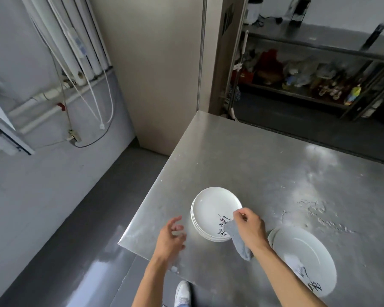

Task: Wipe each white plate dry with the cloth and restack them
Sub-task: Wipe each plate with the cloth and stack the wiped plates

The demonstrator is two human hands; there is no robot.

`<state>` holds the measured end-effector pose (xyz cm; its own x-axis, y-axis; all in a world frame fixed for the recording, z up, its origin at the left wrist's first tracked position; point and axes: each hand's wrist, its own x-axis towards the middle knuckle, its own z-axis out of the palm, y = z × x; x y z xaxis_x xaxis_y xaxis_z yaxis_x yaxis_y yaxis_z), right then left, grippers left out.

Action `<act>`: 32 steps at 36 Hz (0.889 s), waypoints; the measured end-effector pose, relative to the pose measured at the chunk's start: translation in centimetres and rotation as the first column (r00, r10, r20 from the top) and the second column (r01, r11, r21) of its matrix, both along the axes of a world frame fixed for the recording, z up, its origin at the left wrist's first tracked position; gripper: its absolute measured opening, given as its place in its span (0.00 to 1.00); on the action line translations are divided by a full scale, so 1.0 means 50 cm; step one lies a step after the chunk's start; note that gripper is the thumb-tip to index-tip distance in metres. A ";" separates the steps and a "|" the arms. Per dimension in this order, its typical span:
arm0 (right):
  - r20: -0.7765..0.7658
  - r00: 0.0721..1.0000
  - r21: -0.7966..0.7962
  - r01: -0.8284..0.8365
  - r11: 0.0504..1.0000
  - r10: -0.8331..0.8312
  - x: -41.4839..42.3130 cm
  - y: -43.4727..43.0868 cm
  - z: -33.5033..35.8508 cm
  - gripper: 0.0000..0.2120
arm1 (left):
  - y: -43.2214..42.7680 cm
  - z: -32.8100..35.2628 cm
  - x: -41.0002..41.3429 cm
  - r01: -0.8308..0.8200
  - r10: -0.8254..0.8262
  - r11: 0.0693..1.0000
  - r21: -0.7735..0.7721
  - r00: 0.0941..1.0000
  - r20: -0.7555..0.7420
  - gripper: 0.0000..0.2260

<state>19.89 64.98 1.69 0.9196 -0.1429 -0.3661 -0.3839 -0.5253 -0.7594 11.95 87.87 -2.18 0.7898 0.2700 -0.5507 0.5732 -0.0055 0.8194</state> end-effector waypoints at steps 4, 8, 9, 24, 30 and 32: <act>-0.021 0.999 0.015 0.027 1.000 -0.026 0.011 0.000 -0.006 0.01 | -0.015 0.001 0.033 0.053 -0.053 0.999 0.013 0.999 -0.010 0.15; -0.007 1.000 -0.019 0.006 1.000 -0.006 0.022 0.000 -0.013 0.13 | -0.031 -0.003 0.057 0.097 -0.097 0.995 -0.003 0.995 -0.033 0.17; -0.013 1.000 -0.045 -0.001 0.999 0.000 0.026 0.000 -0.016 0.17 | -0.034 -0.003 0.062 0.105 -0.105 0.994 -0.001 0.994 -0.035 0.17; -0.105 0.994 -0.093 -0.037 0.995 0.028 0.055 -0.001 -0.044 0.21 | -0.027 -0.020 0.106 -0.026 0.019 0.997 -0.073 0.996 -0.083 0.13; -0.131 0.989 -0.125 -0.089 0.988 0.072 0.064 -0.008 -0.053 0.20 | -0.022 -0.013 0.107 -0.091 0.065 0.956 -0.277 0.993 -0.102 0.11; -0.139 0.987 -0.125 -0.101 0.987 0.084 0.067 -0.009 -0.054 0.20 | -0.020 -0.011 0.109 -0.087 0.059 0.951 -0.297 0.993 -0.102 0.11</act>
<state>23.22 64.53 -1.00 0.8753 -0.1145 -0.4698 -0.4221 -0.6549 -0.6269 17.39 86.86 -2.75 0.7169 0.1358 -0.6838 0.6351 0.2773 0.7209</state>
